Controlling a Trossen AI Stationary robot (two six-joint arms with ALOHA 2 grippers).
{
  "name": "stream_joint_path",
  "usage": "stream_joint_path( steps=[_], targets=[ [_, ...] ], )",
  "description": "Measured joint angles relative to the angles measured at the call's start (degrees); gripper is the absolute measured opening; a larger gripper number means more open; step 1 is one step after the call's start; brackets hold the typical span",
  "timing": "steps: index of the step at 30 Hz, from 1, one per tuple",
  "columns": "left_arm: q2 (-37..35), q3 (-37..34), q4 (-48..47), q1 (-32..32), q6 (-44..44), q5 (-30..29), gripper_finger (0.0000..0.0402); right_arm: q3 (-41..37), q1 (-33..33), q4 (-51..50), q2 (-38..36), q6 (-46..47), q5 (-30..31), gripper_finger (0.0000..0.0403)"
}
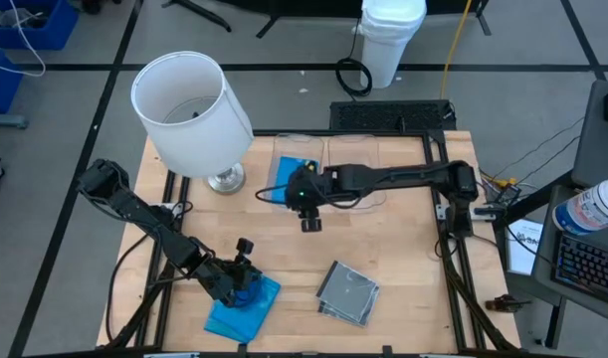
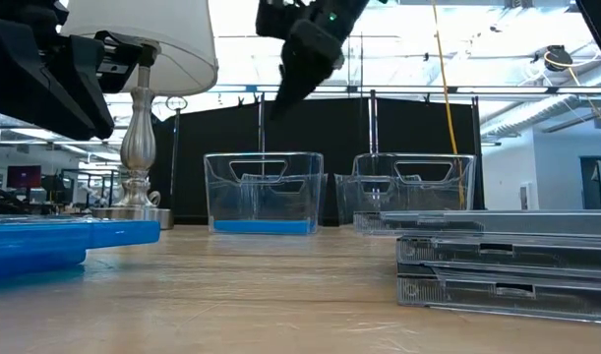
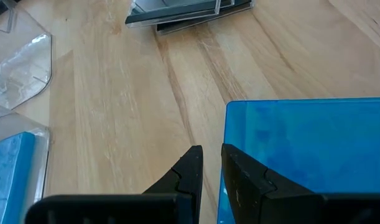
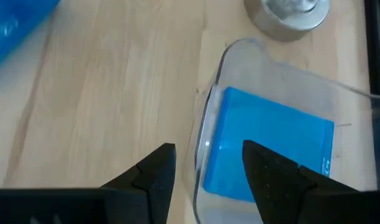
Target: Pick & place jewel cases by type
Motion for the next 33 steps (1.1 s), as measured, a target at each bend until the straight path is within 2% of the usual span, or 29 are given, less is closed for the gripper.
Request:
stream_joint_path(
  steps=[4,7,19,33],
  targets=[
    [0.00,-0.01,-0.07,-0.17,-0.43,0.02,0.0067,-0.03,-0.63,-0.03,1.22,3.65,-0.36,0.0180],
    [0.00,-0.01,-0.41,-0.21,-0.43,0.02,0.0067,0.15,-0.49,2.57,2.85,4.19,-0.36,0.0183],
    [0.00,0.01,-1.01,-0.33,-0.37,0.04,0.0067,0.05,-0.68,1.79,4.80,7.09,-2.07,0.0184],
    [0.00,-0.01,-0.42,-0.33,-0.50,0.02,0.0067,-0.13,-0.71,2.47,8.56,4.95,-2.06,0.0170]
  ],
)
